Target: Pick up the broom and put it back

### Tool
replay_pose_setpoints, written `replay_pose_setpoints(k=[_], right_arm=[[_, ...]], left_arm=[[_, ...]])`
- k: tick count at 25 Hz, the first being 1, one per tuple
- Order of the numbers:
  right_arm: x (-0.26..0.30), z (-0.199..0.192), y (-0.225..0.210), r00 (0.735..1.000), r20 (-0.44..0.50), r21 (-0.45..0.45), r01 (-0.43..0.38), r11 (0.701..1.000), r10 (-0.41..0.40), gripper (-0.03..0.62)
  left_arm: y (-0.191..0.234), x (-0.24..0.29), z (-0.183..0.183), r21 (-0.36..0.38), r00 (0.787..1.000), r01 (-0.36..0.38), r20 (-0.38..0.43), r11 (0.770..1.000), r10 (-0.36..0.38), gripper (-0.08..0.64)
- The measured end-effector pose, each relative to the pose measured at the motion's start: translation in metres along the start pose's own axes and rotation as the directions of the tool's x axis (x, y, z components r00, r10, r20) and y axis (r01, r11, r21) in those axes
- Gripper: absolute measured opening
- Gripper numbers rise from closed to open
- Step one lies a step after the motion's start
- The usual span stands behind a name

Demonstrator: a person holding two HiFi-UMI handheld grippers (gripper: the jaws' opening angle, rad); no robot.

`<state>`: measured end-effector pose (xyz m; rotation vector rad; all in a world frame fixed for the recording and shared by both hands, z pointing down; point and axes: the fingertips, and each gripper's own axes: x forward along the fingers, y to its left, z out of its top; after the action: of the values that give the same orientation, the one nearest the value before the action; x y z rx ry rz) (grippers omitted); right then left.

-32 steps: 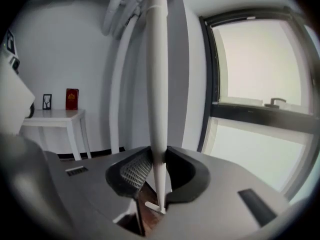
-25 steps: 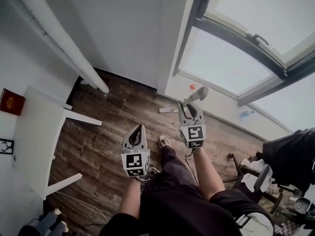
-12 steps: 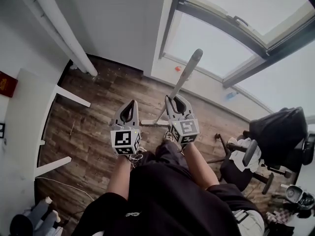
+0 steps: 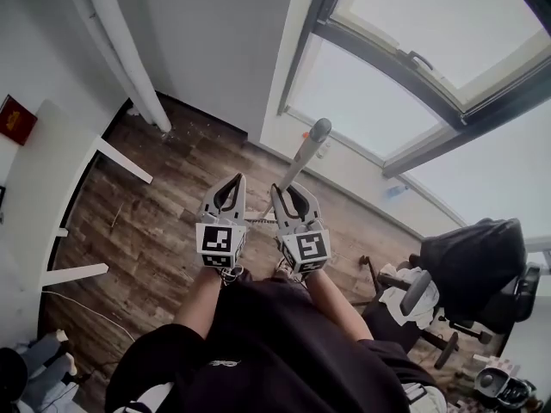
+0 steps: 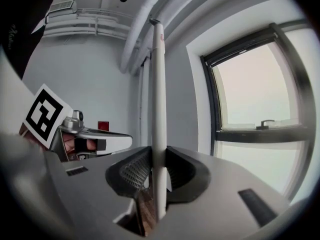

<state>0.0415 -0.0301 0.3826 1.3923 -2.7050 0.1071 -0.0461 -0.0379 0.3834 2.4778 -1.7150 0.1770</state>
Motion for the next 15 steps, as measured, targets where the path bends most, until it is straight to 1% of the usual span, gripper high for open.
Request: replay_pose_setpoints(k=[2,5,7,11,15], right_arm=[[-0.003,0.0,-0.006,1.0,0.006,-0.03,-0.008,1.0,0.009,0.1],[-0.004,0.007,-0.019,1.0,0.021,-0.059,0.007,0.998,-0.006,0.1],[-0.005,0.014,-0.028,0.999,0.032,-0.067,0.019,0.998,-0.017,0.1],[-0.007,0.022,-0.04,0.998,0.05,-0.074,0.051,0.996,-0.047,0.1],[-0.009,0.02,-0.04,0.998,0.042,-0.056,0.047,0.997,-0.045,0.1]], left_arm=[[-0.008,0.006,0.001,0.007,1.0,0.004,-0.006,1.0,-0.004,0.0],[-0.016,0.014,0.008,0.032,1.0,0.016,-0.025,0.999,-0.015,0.0],[-0.021,0.019,0.013,0.042,1.0,0.02,-0.021,0.999,-0.019,0.0],[-0.026,0.023,0.018,0.029,1.0,0.022,0.013,0.999,-0.022,0.0],[-0.03,0.023,0.017,0.015,0.999,0.037,0.025,0.999,-0.037,0.0]])
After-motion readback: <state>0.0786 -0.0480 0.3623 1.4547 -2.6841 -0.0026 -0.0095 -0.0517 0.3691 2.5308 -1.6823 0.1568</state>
